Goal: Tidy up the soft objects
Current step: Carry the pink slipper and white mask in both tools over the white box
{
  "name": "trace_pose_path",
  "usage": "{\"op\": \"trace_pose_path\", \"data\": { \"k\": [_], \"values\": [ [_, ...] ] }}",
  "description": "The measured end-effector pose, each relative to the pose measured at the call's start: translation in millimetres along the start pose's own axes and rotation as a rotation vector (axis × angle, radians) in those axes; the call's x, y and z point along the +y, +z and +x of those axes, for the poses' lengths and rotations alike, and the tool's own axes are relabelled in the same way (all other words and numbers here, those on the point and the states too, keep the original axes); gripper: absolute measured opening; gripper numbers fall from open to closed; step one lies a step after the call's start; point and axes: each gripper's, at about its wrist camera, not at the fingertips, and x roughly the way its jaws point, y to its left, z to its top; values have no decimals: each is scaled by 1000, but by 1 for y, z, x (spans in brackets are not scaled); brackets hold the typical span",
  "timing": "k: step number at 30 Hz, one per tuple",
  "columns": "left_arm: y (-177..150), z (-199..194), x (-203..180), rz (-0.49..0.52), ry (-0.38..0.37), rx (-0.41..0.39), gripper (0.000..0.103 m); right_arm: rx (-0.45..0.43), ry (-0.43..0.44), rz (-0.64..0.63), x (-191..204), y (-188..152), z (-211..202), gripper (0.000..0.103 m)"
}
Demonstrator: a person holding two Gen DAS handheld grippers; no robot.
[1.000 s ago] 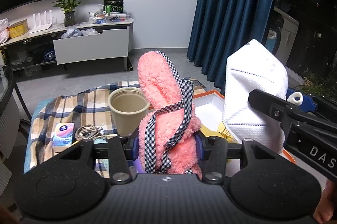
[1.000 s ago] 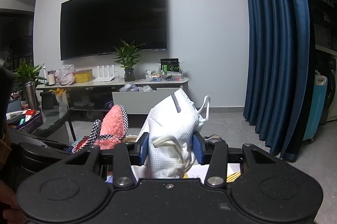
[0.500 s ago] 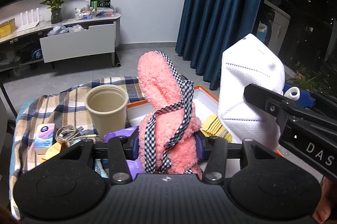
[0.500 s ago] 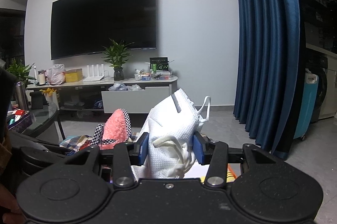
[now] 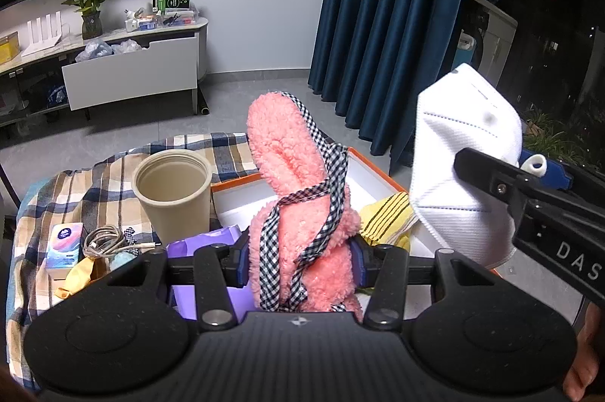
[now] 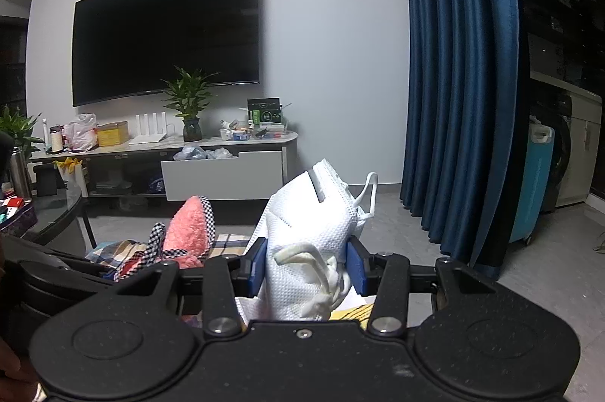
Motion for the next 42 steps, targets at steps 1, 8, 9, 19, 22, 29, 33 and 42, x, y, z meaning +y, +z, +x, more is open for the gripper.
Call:
{"op": "trace_pose_path", "data": {
  "k": [1, 8, 9, 19, 22, 29, 33, 42],
  "values": [
    [0, 1, 0, -1, -3, 2, 49, 1, -3, 1, -1, 0, 1, 53],
    [2, 6, -5, 6, -15, 9, 49, 8, -29, 11, -12, -4, 2, 54],
    [2, 7, -7, 7, -17, 12, 49, 10, -32, 13, -13, -4, 3, 54],
    [3, 14, -9, 4, -17, 25, 49, 16, -64, 30, -27, -7, 5, 54],
    [4, 16, -9, 2, -17, 27, 49, 18, -66, 32, -30, -9, 5, 54],
    [4, 20, -13, 10, -19, 38, 49, 25, -70, 38, -29, -9, 10, 54],
    [5, 26, -16, 16, -20, 48, 49, 31, -78, 41, -29, -7, 12, 54],
    [9, 39, -24, 36, -30, 62, 49, 38, -96, 51, -25, -9, 12, 54]
  ]
}}
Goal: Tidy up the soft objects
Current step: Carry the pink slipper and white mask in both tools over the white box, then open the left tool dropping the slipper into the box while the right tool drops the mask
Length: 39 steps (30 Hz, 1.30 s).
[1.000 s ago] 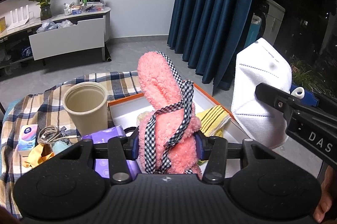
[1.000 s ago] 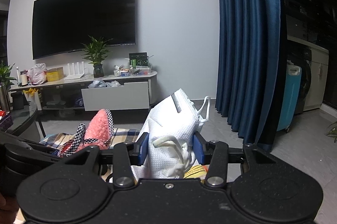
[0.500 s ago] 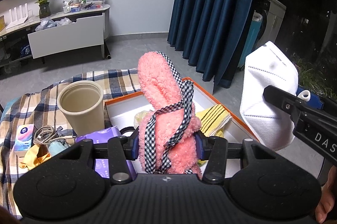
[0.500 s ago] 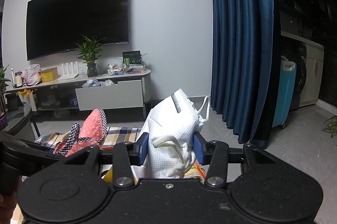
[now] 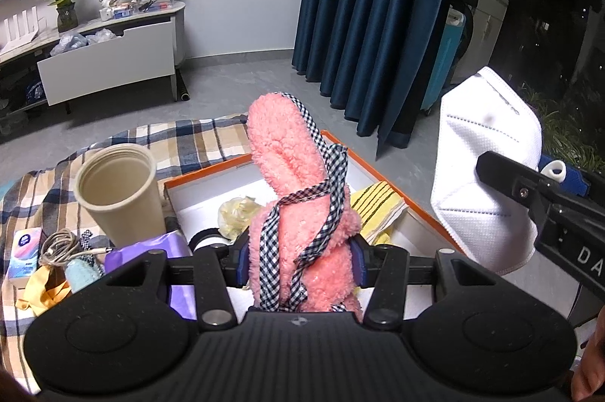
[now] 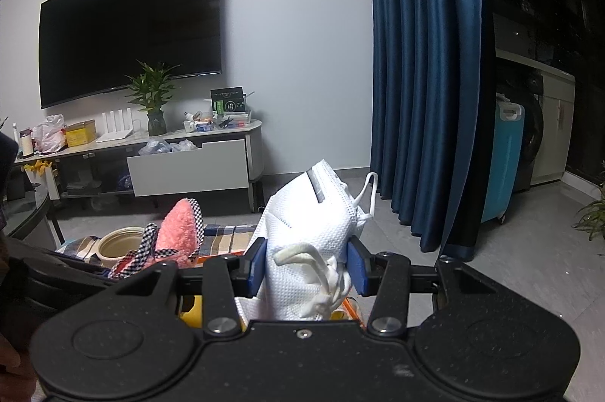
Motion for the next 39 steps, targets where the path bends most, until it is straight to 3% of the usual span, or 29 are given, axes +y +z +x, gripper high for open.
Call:
{"op": "trace_pose_path", "data": {
  "k": [26, 31, 33, 39],
  "values": [
    [9, 16, -10, 14, 43, 21, 50, 62, 46, -14, 0, -2, 59, 55],
    [13, 21, -12, 17, 60, 28, 50, 63, 59, -6, -4, -1, 71, 63],
    [14, 23, -13, 19, 72, 31, 50, 70, 79, -5, -6, 0, 77, 80],
    [16, 28, -12, 16, 73, 42, 50, 33, 8, -2, -17, -3, 70, 82]
  ]
}}
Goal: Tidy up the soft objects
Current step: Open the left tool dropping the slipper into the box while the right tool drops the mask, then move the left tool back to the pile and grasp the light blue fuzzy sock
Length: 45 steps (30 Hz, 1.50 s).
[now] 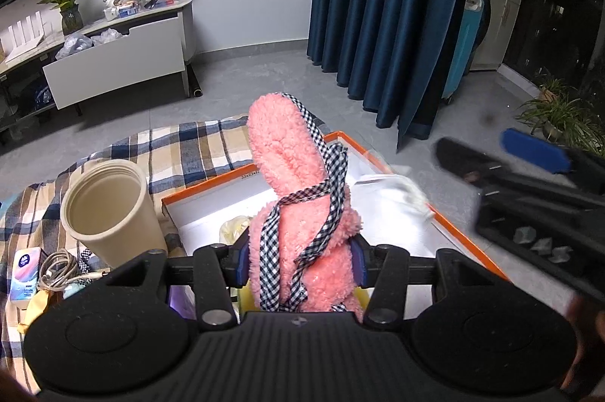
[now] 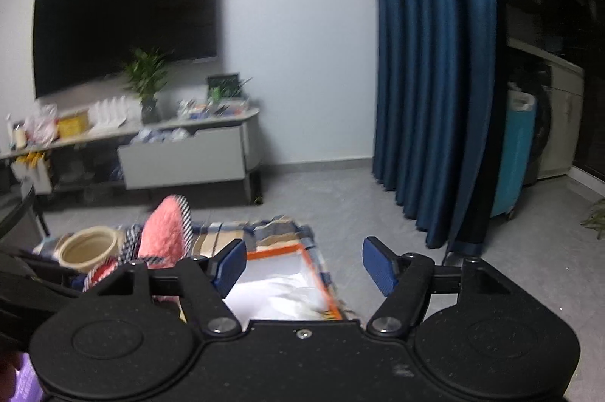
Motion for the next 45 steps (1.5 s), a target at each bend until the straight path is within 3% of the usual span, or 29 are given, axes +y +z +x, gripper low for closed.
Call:
{"op": "trace_pose_path", "data": {
  "k": [3, 4, 5, 6, 7, 17, 29, 39, 45],
  "values": [
    [1, 4, -1, -9, -22, 6, 52, -28, -22, 23, -7, -2, -15, 82],
    [2, 5, -2, -14, -47, 7, 58, -32, -25, 29, -9, -4, -18, 82],
    [2, 6, -3, -15, -69, 12, 78, -34, -26, 35, -11, -5, -22, 82],
    [3, 7, -4, -14, -77, 15, 92, -34, -30, 41, -13, -6, -26, 82],
    [2, 5, -4, -13, -72, 3, 94, -35, -34, 43, -14, -7, -30, 82],
    [3, -24, 12, -46, -8, -43, 94, -83, -19, 20, -3, 2, -59, 82],
    [-14, -74, 50, -106, 60, -105, 95, -83, 105, 0, 44, 6, -80, 83],
    [-36, -94, 103, -201, 128, -133, 95, -77, 198, -58, 91, 7, -87, 83],
    [-60, -80, 156, -317, 222, -70, 95, -70, 218, -77, 101, 5, -88, 83]
  ]
}}
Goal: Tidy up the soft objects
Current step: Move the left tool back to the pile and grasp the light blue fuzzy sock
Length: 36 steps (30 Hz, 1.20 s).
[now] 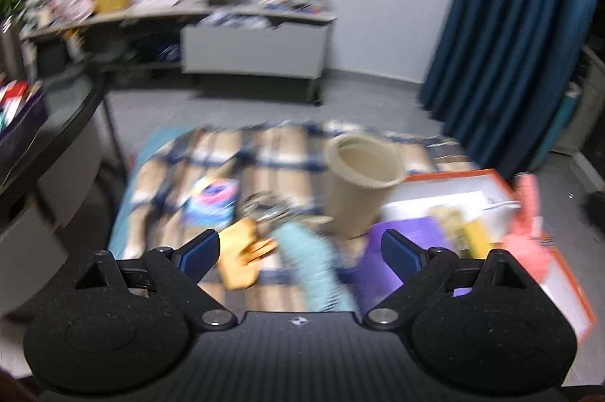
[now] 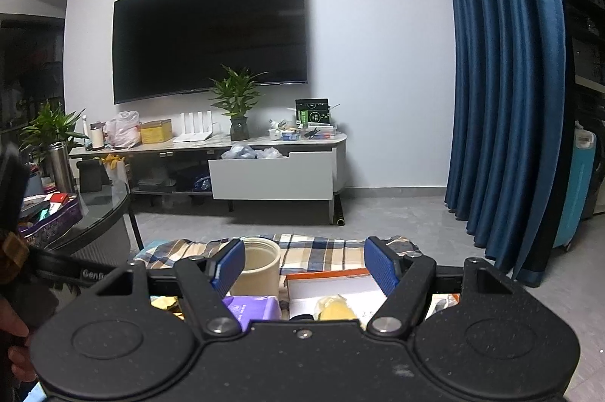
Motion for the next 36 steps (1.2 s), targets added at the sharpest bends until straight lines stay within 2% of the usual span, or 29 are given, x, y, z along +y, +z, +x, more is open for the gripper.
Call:
{"op": "trace_pose_path", "data": {
  "k": [3, 6, 14, 20, 22, 23, 24, 26, 27, 29, 36],
  "values": [
    [-7, 20, 18, -52, 27, 49, 93, 6, 4, 3, 1, -1, 2, 83],
    [-11, 41, 25, -93, 22, 97, 92, 12, 5, 2, 1, -3, 2, 83],
    [-19, 82, 21, -95, -44, 141, 89, 28, -16, 12, -9, -4, 10, 83],
    [-19, 107, 17, -143, -55, 147, 89, 40, -36, 27, -18, -10, 14, 83],
    [-17, 114, 17, -165, -60, 157, 81, 42, -37, 29, -18, -11, 15, 83],
    [-17, 118, 17, -168, -65, 165, 72, 43, -36, 29, -17, -11, 16, 83],
    [-17, 120, 16, -164, -74, 172, 67, 44, -34, 29, -17, -10, 16, 83],
    [-20, 122, 17, -165, -133, 183, 44, 42, -28, 26, -15, -11, 16, 83],
    [-20, 120, 16, -160, -150, 190, 41, 41, -25, 24, -13, -10, 16, 83],
    [-22, 109, 14, -132, -151, 182, 39, 38, -16, 17, -11, -10, 15, 83],
    [-44, 58, 34, -97, -264, 215, 37, 30, 28, -5, 4, -6, 14, 83]
  ]
}}
